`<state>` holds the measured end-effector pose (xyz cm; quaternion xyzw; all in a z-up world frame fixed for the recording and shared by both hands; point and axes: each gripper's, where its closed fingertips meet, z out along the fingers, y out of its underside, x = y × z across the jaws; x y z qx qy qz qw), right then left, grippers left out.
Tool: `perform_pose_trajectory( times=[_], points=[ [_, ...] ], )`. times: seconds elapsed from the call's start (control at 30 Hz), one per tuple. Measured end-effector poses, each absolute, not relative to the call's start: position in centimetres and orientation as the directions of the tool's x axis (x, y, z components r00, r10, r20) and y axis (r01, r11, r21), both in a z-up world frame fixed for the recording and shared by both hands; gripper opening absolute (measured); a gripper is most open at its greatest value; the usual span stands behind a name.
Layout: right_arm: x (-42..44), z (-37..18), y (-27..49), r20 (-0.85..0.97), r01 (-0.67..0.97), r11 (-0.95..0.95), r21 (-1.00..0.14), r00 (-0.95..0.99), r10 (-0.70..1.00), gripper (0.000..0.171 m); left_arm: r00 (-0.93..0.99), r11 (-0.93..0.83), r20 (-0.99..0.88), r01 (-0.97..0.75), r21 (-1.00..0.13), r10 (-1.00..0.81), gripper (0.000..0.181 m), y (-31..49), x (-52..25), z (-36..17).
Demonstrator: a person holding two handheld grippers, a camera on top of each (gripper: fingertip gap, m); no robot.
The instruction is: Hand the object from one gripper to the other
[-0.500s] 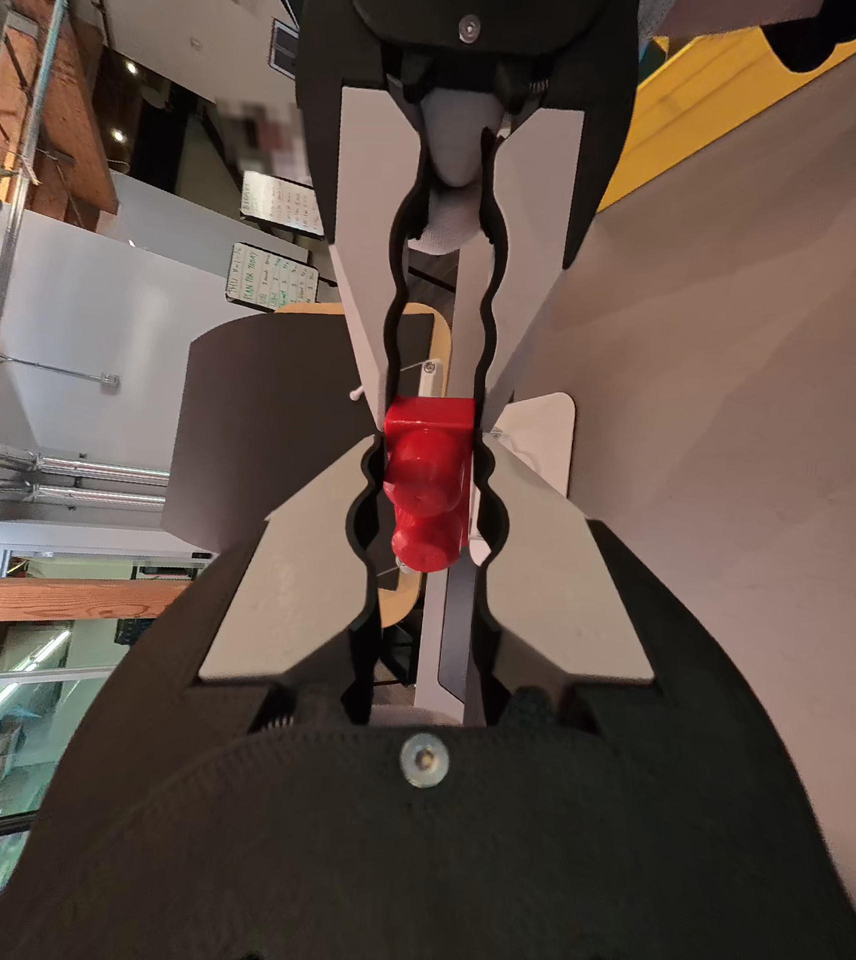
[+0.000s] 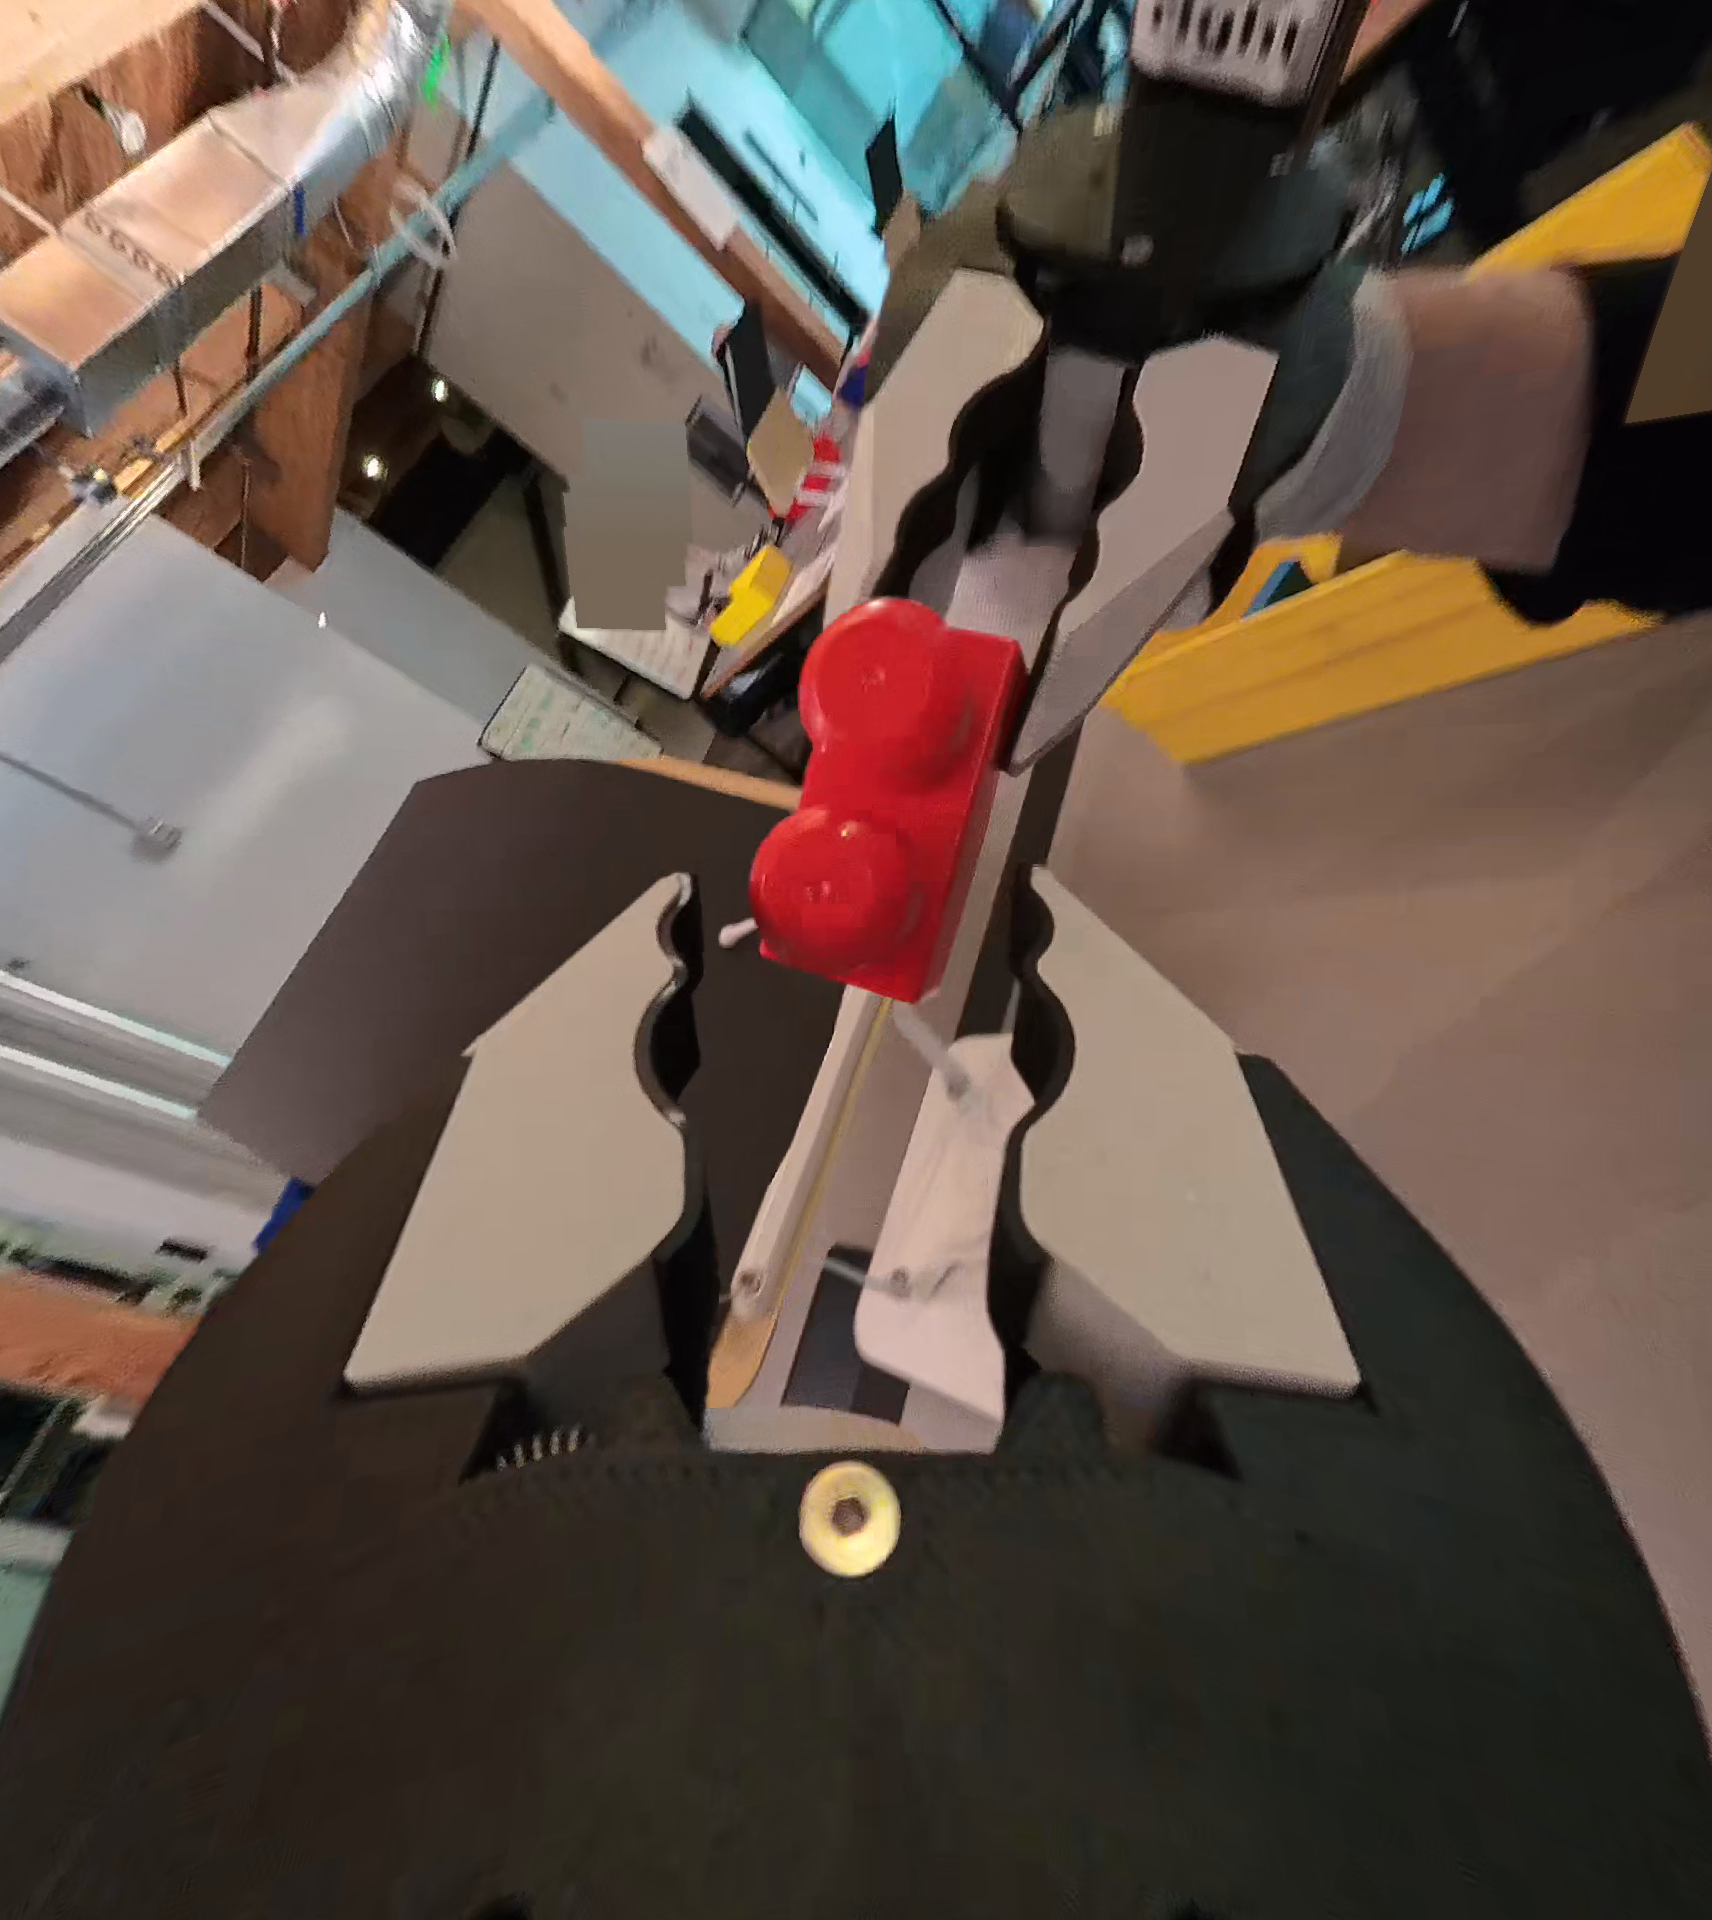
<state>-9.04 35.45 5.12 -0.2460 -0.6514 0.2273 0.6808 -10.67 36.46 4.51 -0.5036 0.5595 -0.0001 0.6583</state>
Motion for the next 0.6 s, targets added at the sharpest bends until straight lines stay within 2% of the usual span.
perform_pose_trajectory(
  times=[0.1,0.27,0.6],
  points=[
    [-8.5,5.8,35.4,0.742,-0.076,0.744,-0.664,0.056,0.668,0.03,0.383,0.523,-0.693,-0.462,-0.716,-0.611,0.05,35.8,-10.1,5.4],
    [-8.0,6.4,35.1,0.707,-0.165,0.704,-0.691,0.047,0.706,0.031,0.388,0.517,-0.653,-0.404,-0.755,-0.651,0.038,36.0,-10.0,5.5],
    [-7.7,6.9,34.7,0.684,-0.221,0.673,-0.706,0.034,0.728,0.031,0.371,0.525,-0.608,-0.306,-0.794,-0.702,0.037,35.5,-9.5,5.9]
  ],
)
